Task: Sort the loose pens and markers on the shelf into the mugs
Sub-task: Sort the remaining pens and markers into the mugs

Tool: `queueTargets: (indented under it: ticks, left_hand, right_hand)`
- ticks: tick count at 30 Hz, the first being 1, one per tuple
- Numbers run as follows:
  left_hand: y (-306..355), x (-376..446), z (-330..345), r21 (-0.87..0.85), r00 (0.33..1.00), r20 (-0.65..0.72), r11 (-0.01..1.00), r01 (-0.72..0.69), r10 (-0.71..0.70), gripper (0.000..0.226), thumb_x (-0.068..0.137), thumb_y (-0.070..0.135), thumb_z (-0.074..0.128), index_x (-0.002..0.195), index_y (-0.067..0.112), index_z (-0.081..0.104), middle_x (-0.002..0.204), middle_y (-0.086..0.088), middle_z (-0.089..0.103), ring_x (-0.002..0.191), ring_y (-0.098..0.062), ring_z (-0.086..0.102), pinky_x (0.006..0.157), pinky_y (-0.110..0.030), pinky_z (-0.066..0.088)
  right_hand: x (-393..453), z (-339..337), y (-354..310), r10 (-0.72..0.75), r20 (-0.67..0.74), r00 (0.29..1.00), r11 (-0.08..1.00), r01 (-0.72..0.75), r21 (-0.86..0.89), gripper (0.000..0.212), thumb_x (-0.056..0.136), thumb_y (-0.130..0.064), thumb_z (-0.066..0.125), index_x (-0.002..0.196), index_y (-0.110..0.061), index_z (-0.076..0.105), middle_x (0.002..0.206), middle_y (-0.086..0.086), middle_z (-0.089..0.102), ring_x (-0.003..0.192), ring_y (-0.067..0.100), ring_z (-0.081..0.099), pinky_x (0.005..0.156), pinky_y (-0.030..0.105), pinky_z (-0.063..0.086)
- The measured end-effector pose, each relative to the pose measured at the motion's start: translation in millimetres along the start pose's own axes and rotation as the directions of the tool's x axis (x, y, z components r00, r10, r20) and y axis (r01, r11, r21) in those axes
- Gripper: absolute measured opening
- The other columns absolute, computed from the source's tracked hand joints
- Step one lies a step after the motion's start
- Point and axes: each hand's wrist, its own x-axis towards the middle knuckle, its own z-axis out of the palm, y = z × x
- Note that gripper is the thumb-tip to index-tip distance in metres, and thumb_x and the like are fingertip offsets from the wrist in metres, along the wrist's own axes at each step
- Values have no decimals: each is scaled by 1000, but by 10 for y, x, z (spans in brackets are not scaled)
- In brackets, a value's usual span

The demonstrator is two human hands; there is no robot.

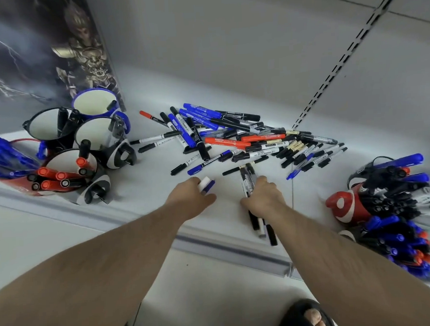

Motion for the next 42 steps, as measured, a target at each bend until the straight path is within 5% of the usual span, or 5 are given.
queueTargets:
  ticks: [6,15,27,33,42]
  left_hand:
    - [236,23,-242,-356,984,-180,933,-54,-11,7,90,20,52,95,19,47,76,-1,51,63,-19,47,52,-26,33]
    - [250,-529,-336,-958,957,284,24,286,-58,14,102,5,44,100,8,58,83,-9,61,71,-26,62,69,-37,53]
    - [928,-1680,-320,-943,944,321,117,311,74,72,74,73,54,115,16,67,98,-14,72,71,-23,64,70,-35,54]
    - [1241,-2353,-335,-947,924,305,176,269,231,60,83,75,47,81,26,82,91,-6,77,80,-17,75,74,-32,54]
    - [1261,-2739,-138,-962,957,173,250,113,233,83,57,87,59,116,29,71,111,-3,74,109,-19,67,101,-42,51]
  right_hand:
    - [-86,-16,19,1,-68,998,989,-11,-148,43,81,-13,65,114,-14,38,101,7,58,90,27,57,70,32,46]
    - [-197,-357,94,79,82,993,859,-110,499,53,63,-1,68,112,-8,51,87,8,60,71,20,62,54,27,51]
    - [-1893,-1272,-174,-323,125,938,491,53,869,31,69,16,61,96,1,66,82,24,68,68,34,66,63,40,56]
    - [-2550,-1297,-162,-276,-50,960,509,190,839,25,74,7,65,84,-16,66,68,2,67,66,18,65,58,28,51]
    - [-2855,-1028,-98,-9,-277,961,537,238,809,30,86,-55,58,97,-27,59,96,5,69,82,17,69,72,33,58]
